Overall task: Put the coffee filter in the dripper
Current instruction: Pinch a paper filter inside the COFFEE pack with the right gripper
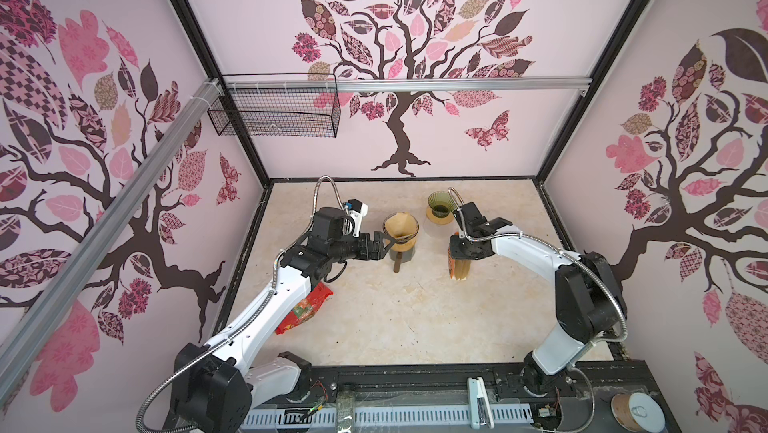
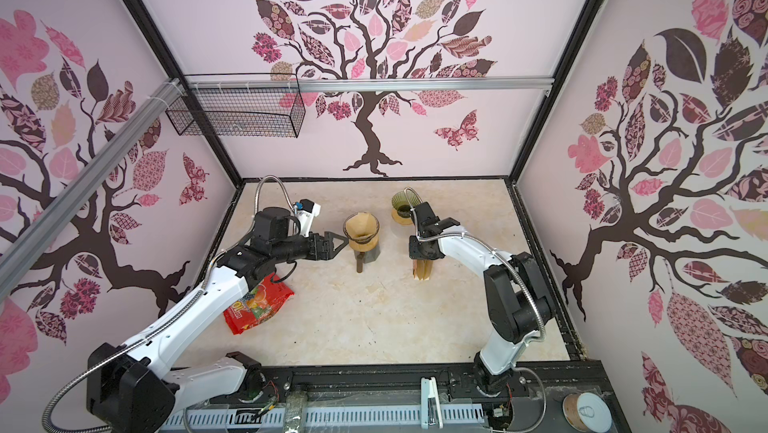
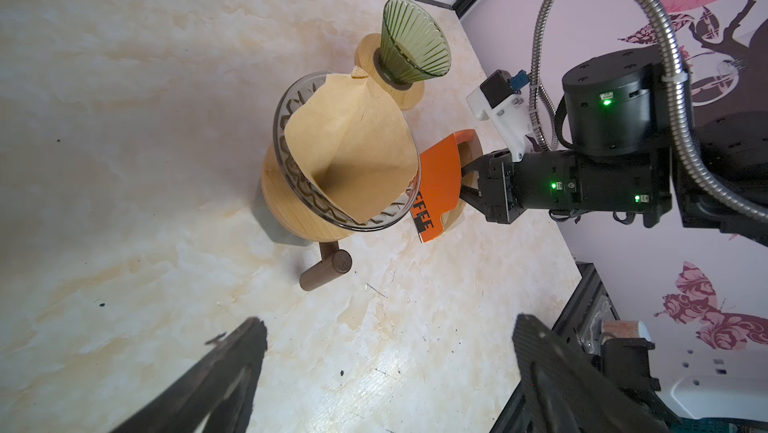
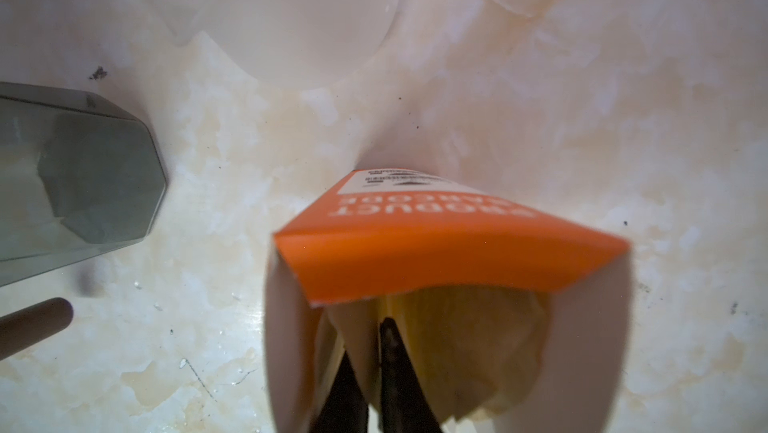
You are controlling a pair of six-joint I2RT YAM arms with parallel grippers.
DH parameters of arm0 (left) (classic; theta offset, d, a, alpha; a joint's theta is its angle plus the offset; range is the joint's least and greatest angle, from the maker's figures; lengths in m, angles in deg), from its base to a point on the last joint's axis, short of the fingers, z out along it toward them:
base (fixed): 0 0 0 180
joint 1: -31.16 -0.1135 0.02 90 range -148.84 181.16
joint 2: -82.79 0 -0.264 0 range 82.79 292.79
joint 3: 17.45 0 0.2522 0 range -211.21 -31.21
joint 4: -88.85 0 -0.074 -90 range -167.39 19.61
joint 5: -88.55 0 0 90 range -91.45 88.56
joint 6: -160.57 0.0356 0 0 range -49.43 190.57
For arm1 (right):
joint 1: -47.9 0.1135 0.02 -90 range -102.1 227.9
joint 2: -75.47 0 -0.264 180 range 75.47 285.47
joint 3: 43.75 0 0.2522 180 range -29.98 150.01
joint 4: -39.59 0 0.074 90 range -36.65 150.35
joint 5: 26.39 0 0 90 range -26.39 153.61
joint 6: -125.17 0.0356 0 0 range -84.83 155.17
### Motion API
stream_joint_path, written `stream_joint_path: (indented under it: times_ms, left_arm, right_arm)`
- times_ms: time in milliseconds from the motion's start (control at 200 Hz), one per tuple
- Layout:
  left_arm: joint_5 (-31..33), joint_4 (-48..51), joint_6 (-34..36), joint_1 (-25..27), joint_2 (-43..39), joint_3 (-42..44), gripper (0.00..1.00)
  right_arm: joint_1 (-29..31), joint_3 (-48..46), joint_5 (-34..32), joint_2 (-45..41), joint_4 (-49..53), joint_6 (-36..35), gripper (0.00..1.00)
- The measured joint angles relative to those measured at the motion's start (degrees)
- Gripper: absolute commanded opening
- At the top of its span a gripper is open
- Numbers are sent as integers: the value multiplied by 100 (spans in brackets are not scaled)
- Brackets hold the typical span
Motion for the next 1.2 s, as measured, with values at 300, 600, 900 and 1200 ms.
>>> stream_joint_path:
  times_ms: [300, 600, 900, 1200]
  left_arm:
    - [2, -2, -2, 0, 0, 0, 96]
    - [0, -4, -17, 0, 0, 2, 96]
    - [2, -4, -17, 9, -7, 0, 96]
    - [107, -4, -15, 11, -149, 2, 95]
  right_arm:
    - [0, -17, 15, -90, 68, 11, 4]
    - [0, -90, 48, -629, 284, 68, 4]
    - [0, -48, 66, -870, 564, 116, 5]
    - [0, 614, 63, -1182, 1040, 118, 5]
